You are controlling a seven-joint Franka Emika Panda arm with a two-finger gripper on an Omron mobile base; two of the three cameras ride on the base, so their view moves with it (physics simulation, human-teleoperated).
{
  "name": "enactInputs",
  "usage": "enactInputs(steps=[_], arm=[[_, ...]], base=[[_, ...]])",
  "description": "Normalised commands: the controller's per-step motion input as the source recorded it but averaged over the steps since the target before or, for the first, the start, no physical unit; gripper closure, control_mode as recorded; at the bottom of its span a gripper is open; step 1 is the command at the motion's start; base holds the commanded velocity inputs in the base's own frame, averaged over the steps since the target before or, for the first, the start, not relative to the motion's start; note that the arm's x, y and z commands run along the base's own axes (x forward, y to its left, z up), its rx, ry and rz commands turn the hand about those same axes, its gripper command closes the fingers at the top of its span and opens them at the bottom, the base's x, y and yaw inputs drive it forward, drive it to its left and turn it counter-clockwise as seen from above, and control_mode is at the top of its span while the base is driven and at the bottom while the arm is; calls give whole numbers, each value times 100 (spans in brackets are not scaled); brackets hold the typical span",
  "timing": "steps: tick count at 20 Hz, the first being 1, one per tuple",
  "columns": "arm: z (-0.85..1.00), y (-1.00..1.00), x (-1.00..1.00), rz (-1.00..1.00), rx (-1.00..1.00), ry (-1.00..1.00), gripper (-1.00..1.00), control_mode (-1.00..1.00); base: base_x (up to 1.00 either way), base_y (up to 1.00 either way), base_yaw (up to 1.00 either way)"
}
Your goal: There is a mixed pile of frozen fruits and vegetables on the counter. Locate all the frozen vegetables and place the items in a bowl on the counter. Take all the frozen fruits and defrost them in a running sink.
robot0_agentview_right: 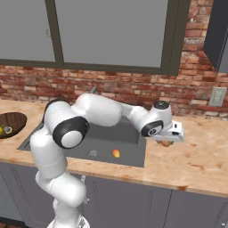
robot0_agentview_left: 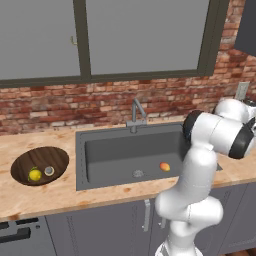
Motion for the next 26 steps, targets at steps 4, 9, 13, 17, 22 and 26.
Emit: enactInputs(steps=[4,9,13,17,22,26], arm=[[13,100,0,10,0,6,100,-100],[2,100,0,9,0,11,100,-100],[0,100,0,9,0,11,100,-100],[-27,100,14,12,0,14,100,-100],[-57,67,40,17,0,13,100,-100],[-66,24,61,18,0,9,100,-100]], base=[[0,0,0],[0,0,0],[0,0,0],[0,0,0],[0,0,0],[0,0,0]])
